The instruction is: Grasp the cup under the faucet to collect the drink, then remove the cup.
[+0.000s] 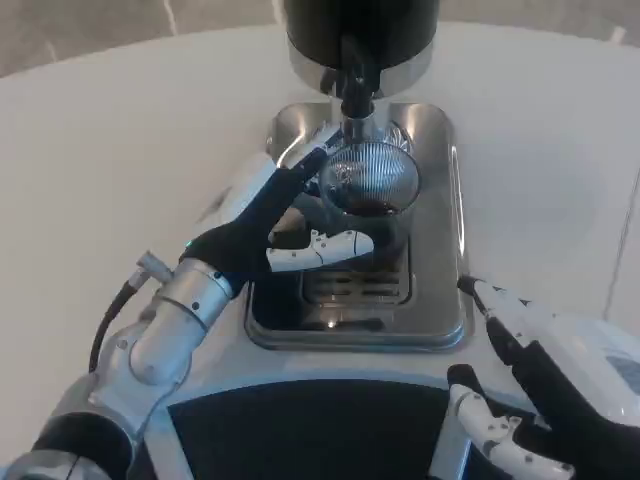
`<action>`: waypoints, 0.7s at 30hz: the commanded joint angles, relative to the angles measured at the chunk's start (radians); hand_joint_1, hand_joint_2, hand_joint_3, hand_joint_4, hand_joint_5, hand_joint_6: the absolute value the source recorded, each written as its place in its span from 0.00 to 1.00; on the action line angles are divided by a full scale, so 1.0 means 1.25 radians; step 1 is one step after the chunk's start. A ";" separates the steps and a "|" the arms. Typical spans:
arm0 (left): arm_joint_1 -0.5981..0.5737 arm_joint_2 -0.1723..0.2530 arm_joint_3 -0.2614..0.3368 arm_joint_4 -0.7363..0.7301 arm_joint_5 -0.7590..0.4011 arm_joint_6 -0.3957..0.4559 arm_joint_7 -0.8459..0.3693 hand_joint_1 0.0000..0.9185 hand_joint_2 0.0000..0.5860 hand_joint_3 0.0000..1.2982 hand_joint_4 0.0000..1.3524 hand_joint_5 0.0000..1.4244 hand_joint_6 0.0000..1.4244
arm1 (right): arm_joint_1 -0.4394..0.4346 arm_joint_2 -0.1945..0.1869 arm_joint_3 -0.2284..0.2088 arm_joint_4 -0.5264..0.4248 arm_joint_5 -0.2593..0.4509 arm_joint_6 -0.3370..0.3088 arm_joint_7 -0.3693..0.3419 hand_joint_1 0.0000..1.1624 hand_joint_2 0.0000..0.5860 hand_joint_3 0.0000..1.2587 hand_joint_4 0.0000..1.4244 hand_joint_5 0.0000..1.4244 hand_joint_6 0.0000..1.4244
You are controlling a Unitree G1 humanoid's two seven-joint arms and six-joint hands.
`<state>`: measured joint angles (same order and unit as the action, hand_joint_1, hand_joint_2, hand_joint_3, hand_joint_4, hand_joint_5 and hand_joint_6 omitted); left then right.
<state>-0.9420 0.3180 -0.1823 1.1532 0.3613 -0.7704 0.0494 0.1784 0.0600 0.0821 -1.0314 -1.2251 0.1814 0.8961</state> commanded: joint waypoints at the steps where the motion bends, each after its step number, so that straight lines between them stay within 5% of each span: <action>1: -0.003 -0.007 -0.016 0.018 0.017 0.018 0.000 0.48 0.18 0.10 0.14 0.33 0.41 | -0.001 0.001 0.004 -0.003 -0.013 0.004 0.002 0.12 0.97 0.00 0.00 0.00 0.00; 12: -0.017 -0.008 -0.049 0.017 0.046 0.040 0.033 0.48 0.18 0.12 0.15 0.32 0.40 | 0.010 0.007 0.008 -0.002 -0.023 0.005 -0.007 0.14 0.98 0.00 0.00 0.00 0.00; 21: -0.017 -0.013 -0.060 0.016 0.050 0.063 0.065 0.48 0.17 0.22 0.25 0.42 0.54 | 0.005 0.006 0.006 0.000 -0.022 0.012 0.000 0.17 0.97 0.00 0.00 0.00 0.00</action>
<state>-0.9790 0.3095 -0.2472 1.1597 0.4055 -0.7157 0.1326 0.1800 0.0601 0.0870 -1.0305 -1.2536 0.1903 0.8956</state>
